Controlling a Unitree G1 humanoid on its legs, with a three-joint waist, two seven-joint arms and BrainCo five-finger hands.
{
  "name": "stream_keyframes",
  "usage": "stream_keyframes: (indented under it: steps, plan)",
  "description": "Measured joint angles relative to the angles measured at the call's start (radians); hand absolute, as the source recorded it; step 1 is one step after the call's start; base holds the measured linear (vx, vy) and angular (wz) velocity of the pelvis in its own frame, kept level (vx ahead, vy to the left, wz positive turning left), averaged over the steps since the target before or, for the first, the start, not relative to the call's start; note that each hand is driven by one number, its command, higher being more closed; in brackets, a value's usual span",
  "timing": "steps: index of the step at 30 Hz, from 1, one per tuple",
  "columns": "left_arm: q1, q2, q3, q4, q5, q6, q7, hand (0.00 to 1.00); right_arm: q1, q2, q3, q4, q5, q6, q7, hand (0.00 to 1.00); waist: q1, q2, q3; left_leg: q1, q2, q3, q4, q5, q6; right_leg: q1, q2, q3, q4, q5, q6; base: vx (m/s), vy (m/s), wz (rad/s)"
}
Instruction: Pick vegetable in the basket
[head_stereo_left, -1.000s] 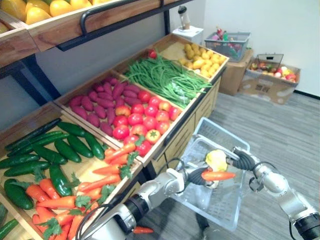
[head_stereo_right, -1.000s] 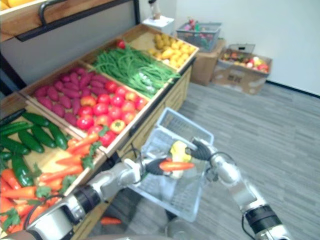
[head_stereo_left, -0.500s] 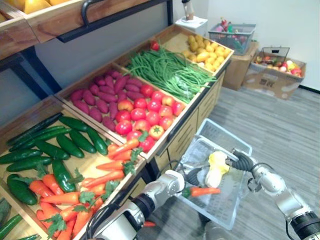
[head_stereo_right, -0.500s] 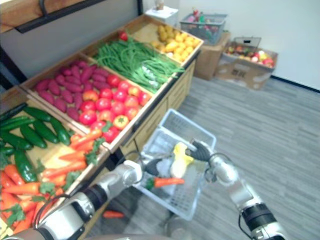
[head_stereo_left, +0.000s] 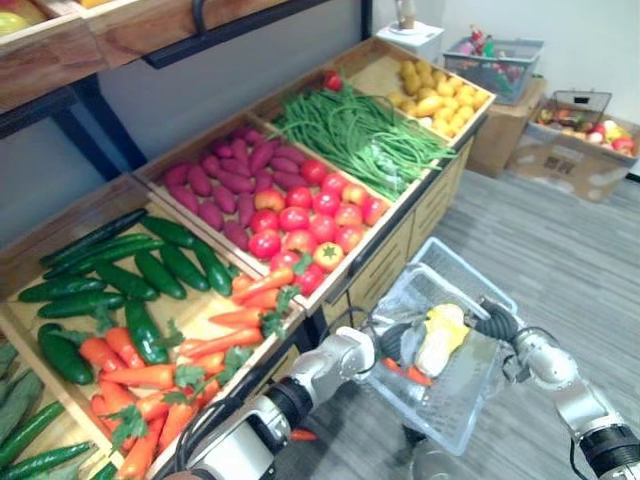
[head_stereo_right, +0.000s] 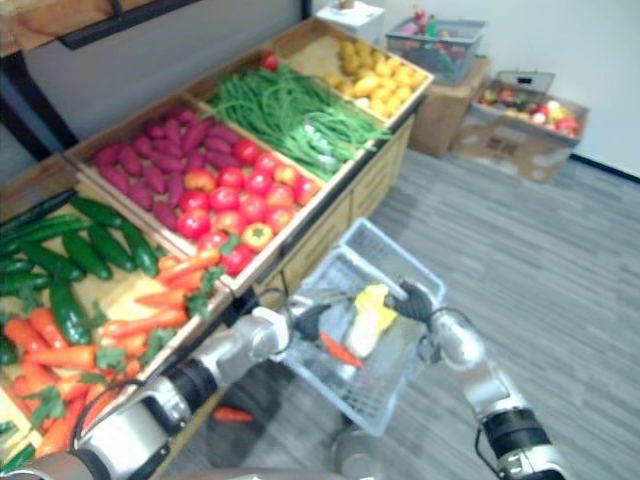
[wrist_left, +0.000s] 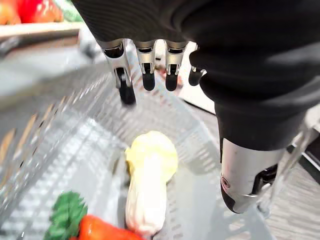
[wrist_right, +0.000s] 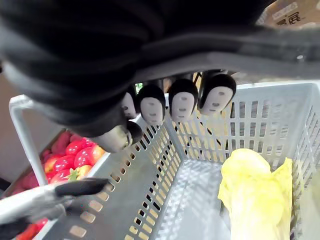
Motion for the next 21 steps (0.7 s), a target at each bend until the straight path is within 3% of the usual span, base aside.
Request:
stream_keyframes:
  steps: [3, 5, 8, 12, 18, 21]
  plan:
    - [0.005, 0.073, -0.04, -0.209, -0.098, -0.038, -0.038, 0.0, 0.04, 0.014, -0.085, 0.04, -0.019, 0.018, -0.01, 1.0, 0.03, 0.0, 0.0, -0.02, 0.006, -0.077, 0.0, 0.007, 0.011, 0.035, -0.02, -0.085, -0.001, 0.0, 0.0, -0.08, -0.079, 0.78]
    - [0.022, 0.154, -0.054, -0.364, -0.202, -0.076, -0.071, 0.0, 0.067, 0.05, -0.148, 0.086, -0.04, 0.023, -0.036, 1.0, 0.041, -0.005, -0.003, -0.04, 0.007, -0.138, -0.002, 0.016, 0.022, 0.057, -0.037, -0.152, 0.009, -0.016, 0.0, -0.07, -0.082, 0.92]
    - [0.095, 0.272, -0.044, -0.534, -0.339, -0.094, -0.112, 0.0, 0.122, 0.124, -0.255, 0.164, -0.044, 0.031, -0.076, 1.0, 0.07, -0.015, -0.024, -0.084, 0.0, -0.221, -0.019, 0.04, 0.034, 0.059, -0.06, -0.235, 0.029, -0.04, -0.001, -0.03, -0.063, 0.8]
    - [0.289, 0.383, 0.111, -0.739, -0.494, -0.097, -0.122, 0.0, 0.166, 0.229, -0.458, 0.34, -0.069, 0.068, -0.15, 1.0, 0.085, -0.028, -0.048, -0.123, -0.021, -0.367, -0.098, 0.11, 0.05, 0.101, -0.084, -0.394, 0.03, -0.042, -0.001, 0.01, -0.035, 1.07]
    - [0.542, 0.381, 0.484, -0.859, -0.591, -0.103, -0.045, 0.0, 0.175, 0.303, -0.616, 0.608, -0.002, 0.094, -0.237, 1.0, 0.13, -0.064, -0.093, -0.197, -0.057, -0.525, -0.129, 0.162, 0.071, 0.127, -0.115, -0.543, 0.025, -0.044, -0.004, 0.0, 0.021, 0.78]
    - [0.66, 0.282, 0.657, -0.853, -0.576, -0.094, 0.014, 0.0, 0.176, 0.325, -0.648, 0.686, 0.049, 0.094, -0.27, 1.0, 0.136, -0.083, -0.108, -0.228, -0.076, -0.584, -0.138, 0.181, 0.079, 0.137, -0.131, -0.599, 0.025, -0.068, -0.002, -0.01, 0.012, 0.6]
